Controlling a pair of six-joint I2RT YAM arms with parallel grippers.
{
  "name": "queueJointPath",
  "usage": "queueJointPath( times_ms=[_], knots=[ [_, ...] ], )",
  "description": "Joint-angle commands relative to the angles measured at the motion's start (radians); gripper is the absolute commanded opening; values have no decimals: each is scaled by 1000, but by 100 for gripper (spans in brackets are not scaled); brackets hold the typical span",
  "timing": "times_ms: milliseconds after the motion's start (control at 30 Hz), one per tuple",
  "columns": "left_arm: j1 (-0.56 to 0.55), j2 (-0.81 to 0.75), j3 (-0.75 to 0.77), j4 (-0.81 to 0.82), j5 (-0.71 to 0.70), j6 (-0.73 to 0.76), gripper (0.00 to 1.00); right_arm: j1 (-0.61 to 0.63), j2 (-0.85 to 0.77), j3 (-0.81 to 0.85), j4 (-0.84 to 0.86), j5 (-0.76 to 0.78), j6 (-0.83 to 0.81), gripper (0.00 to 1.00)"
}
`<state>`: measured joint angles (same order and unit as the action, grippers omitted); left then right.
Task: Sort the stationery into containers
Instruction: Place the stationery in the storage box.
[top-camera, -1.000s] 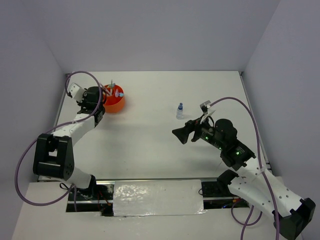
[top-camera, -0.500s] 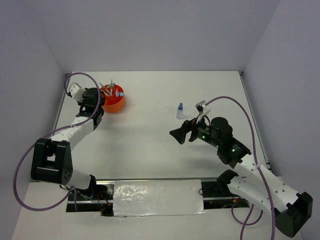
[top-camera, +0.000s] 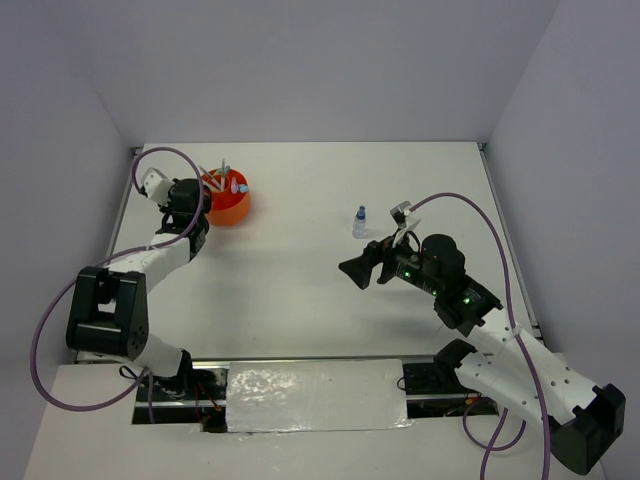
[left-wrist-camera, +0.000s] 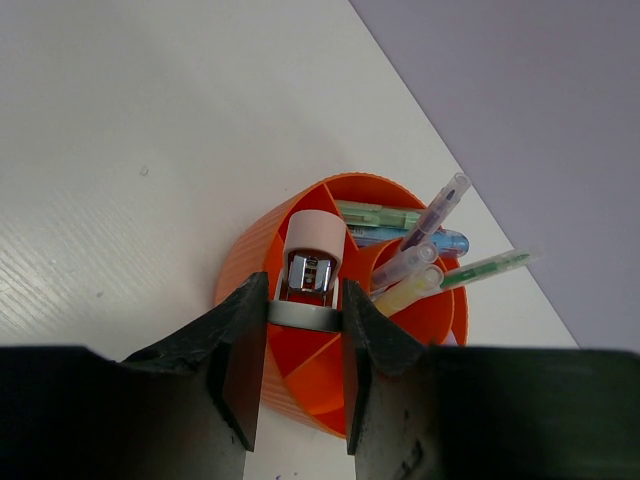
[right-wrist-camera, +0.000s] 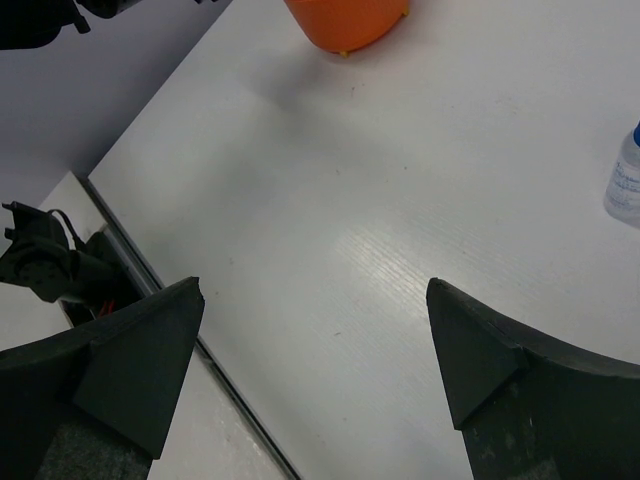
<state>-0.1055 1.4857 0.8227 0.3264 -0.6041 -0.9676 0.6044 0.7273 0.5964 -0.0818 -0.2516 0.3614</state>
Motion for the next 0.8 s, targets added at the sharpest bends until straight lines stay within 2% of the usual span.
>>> queueJointPath(
  times_ms=[0,67,100,167,200,333,433,467,500,567,600,700,767],
  knots=[
    [7,16,-8,71,-8,3,33,6,0,-1,57,-17,-10,100],
    [7,19,-14,63,-14,-3,42,6,1,-1,57,-18,-9,100],
    [7,21,-19,66,-14,0,51,6,1,-1,59,-18,-7,100],
    [7,21,-20,51,-19,-8,59,8,3,0,59,-18,-10,100],
    [7,19,-17,46,-20,-8,67,9,3,0,59,-20,-10,100],
    [7,-14,-17,30,-11,-5,78,11,7,-1,62,-35,-13,100],
    [7,-90,-4,-44,-2,-16,85,11,7,-10,76,-19,0,100],
    [6,-141,7,-74,4,-14,96,11,9,-12,77,-9,5,100],
    [6,-168,45,-169,21,-7,99,11,11,-12,77,-2,11,100],
    [-2,-238,129,-300,72,20,99,9,21,-7,62,27,20,100],
    [-2,-261,159,-431,96,32,99,11,26,-4,51,47,28,100],
    [-5,-344,239,-625,236,131,99,11,44,23,-31,139,43,100],
    [-5,-401,268,-685,358,240,99,11,60,57,-144,201,48,100]
  ],
)
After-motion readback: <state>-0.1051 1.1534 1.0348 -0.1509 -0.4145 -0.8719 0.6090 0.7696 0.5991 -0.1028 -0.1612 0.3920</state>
